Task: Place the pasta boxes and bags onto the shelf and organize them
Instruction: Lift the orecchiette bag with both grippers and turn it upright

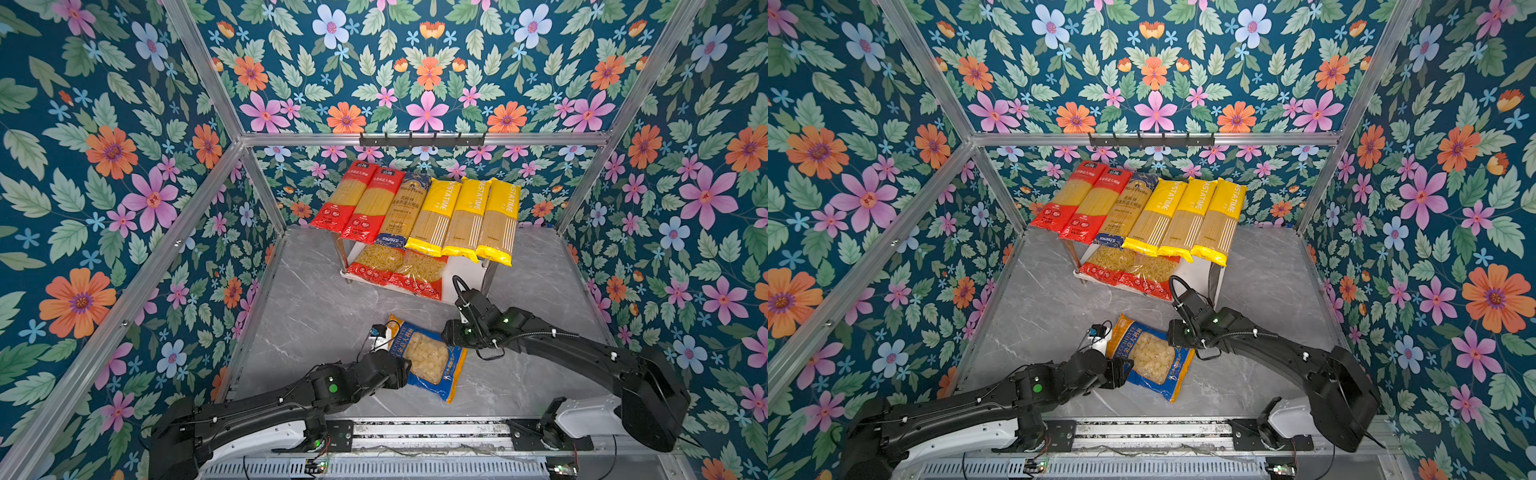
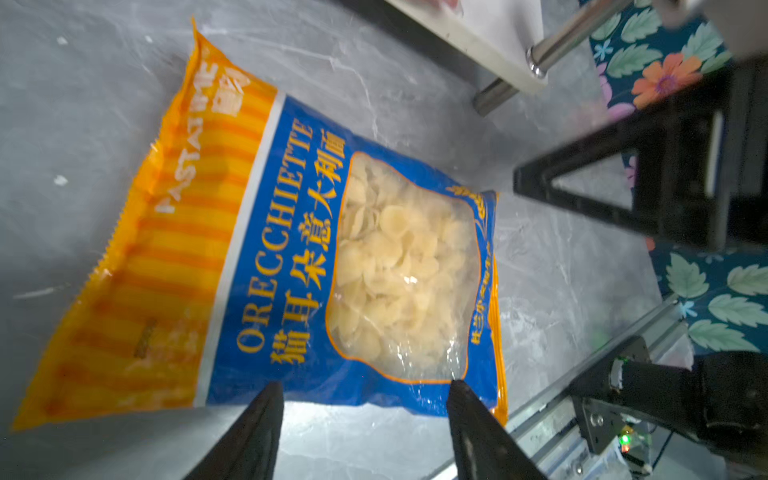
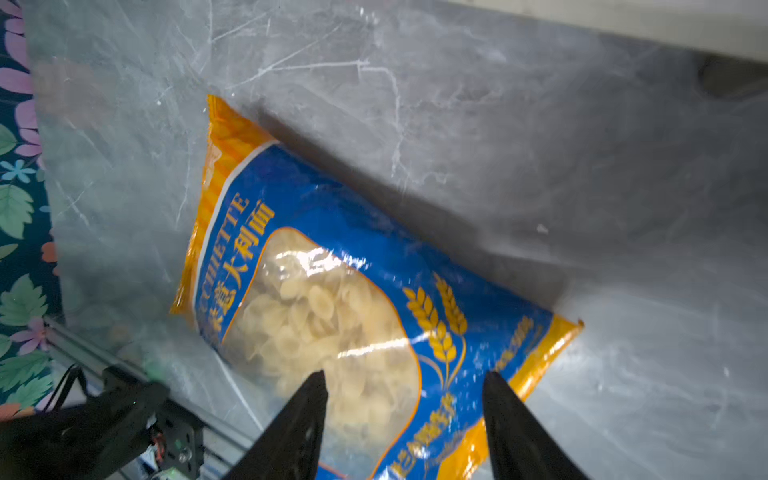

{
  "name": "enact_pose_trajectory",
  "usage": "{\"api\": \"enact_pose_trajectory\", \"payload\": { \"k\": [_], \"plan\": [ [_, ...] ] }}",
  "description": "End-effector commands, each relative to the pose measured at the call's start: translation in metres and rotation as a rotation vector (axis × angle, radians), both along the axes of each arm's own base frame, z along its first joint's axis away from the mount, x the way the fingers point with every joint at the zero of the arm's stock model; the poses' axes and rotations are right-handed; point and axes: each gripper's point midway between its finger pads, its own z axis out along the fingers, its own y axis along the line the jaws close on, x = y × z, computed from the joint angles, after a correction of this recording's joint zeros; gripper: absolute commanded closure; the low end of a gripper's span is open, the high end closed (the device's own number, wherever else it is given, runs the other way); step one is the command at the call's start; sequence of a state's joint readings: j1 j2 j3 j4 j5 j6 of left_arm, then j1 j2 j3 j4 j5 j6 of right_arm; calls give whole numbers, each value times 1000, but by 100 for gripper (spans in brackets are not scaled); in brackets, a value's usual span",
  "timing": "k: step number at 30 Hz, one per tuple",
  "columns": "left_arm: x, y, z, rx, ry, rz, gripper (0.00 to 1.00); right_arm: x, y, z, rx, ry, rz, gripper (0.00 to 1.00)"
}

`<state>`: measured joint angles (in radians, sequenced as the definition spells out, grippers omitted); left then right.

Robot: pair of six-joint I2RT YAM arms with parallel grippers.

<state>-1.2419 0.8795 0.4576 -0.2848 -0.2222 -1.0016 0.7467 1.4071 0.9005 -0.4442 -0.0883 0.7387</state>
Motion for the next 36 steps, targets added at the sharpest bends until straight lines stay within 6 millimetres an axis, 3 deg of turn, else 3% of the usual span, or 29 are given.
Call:
{"api": "enact_pose_trajectory", "payload": {
  "k": [1,6,13,16,20,23,31,36],
  "plan": [
    [-4,-2,-10,8,25,34,34,22,7,-8,-14,-35,12,39],
    [-1,-9,-23,7,12,41,33,11,26,-31,23,75,57,41],
    [20,-7,-44,-8,51,43,33,-45,18,-41,28,144,56,41],
    [39,-8,-41,-14,35,54,33,-73,21,-47,56,183,45,41],
    [55,-16,-27,-33,6,36,33,-104,38,-52,104,250,68,41],
    [51,-15,-24,-32,16,21,33,-104,32,-46,96,238,42,39],
    [28,21,-38,-45,79,79,27,-67,5,-30,64,124,-53,34],
    [20,17,-45,-144,116,92,27,-51,12,-32,42,106,-15,30]
  ]
}}
